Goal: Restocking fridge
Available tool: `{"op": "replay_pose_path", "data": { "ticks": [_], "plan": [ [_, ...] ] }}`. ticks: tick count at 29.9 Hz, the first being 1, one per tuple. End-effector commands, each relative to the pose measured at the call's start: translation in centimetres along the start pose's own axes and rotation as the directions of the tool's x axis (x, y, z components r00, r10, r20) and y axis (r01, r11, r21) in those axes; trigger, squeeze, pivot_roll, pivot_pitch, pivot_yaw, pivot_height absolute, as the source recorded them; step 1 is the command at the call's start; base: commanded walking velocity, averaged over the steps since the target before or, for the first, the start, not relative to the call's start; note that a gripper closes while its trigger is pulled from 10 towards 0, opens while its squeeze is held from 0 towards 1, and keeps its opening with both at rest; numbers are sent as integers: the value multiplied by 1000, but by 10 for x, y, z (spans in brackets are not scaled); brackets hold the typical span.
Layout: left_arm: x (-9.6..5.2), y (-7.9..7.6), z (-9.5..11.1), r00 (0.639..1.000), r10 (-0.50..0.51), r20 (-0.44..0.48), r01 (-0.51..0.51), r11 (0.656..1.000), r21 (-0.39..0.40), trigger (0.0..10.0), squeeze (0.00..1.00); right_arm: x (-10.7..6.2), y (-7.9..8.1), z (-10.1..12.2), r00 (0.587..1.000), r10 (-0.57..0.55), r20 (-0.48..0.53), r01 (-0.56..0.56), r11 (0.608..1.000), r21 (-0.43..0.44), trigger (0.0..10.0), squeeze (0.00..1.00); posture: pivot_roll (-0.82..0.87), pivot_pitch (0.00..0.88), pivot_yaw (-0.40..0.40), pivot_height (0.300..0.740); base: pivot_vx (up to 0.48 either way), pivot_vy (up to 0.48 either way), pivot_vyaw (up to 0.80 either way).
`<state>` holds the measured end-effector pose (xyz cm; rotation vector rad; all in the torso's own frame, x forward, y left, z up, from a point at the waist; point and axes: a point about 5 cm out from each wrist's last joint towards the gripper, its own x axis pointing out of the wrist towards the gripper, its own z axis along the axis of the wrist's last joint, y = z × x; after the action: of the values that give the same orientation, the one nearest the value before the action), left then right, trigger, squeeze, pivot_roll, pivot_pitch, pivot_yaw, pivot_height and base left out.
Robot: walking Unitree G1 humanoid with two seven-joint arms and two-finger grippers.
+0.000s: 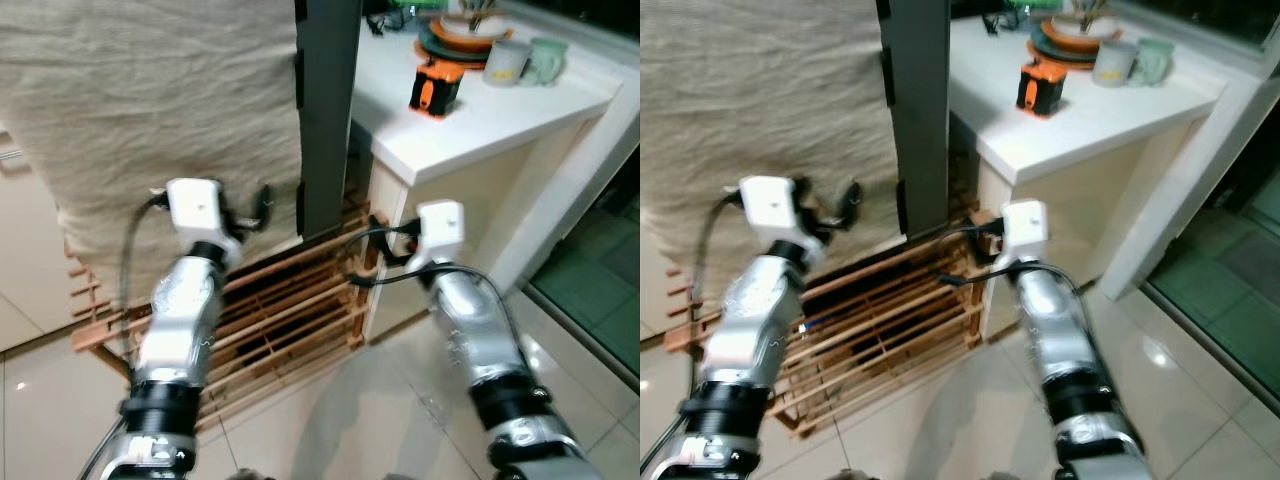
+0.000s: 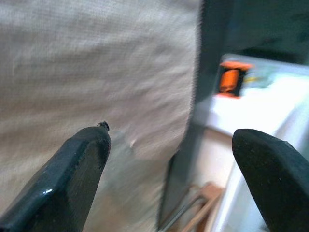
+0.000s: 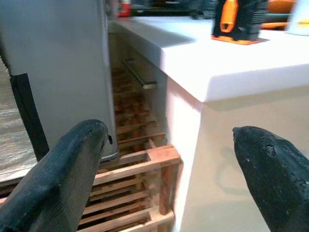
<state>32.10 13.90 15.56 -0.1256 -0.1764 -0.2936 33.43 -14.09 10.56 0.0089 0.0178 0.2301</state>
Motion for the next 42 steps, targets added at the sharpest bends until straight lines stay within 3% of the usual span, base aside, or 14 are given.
{"op": "replay_pose_path", "data": {
  "ticks": [1, 10, 17, 26, 34, 36, 42],
  "plan": [
    [-3, 4, 4, 1000, -15, 4, 15, 1000, 1, 10000, 0, 3, 10, 3, 1000, 29, 6, -29, 1000, 8, 10000, 0, -88, 31, 0, 740, 0, 465, -750],
    [-9, -4, 4, 994, -106, -7, 106, 994, -3, 10000, 0, 6, 14, 6, 998, 55, 7, -55, 998, 4, 10000, 0, -77, 35, -17, 740, -177, 417, -749],
    [-22, -18, 4, 970, -240, -27, 240, 971, -12, 10000, 0, 5, 18, 5, 998, 63, 17, -63, 998, 9, 10000, 0, -67, 44, -10, 740, -292, 384, -733],
    [-34, -15, 10, 954, -295, -47, 295, 955, -1, 10000, 0, 1, 16, 3, 998, 55, 22, -55, 998, 14, 10000, 0, -62, 59, -1, 740, -307, 373, -74],
    [-31, -7, 6, 974, -213, -80, 215, 977, 13, 10000, 0, 0, 16, 3, 998, 51, 23, -51, 999, 13, 10000, 0, -64, 56, -2, 740, -308, 371, 0],
    [-31, -4, 4, 980, -181, -76, 181, 983, -14, 10000, 0, 0, 15, 5, 998, 45, 31, -46, 999, 14, 10000, 0, -67, 55, -3, 740, -289, 386, 0],
    [-24, 13, 4, 998, -9, -61, 11, 1000, 29, 10000, 0, -2, 10, 8, 998, 17, 55, -18, 1000, 17, 10000, 0, -71, 48, 0, 740, -47, 138, 0]
  ]
}}
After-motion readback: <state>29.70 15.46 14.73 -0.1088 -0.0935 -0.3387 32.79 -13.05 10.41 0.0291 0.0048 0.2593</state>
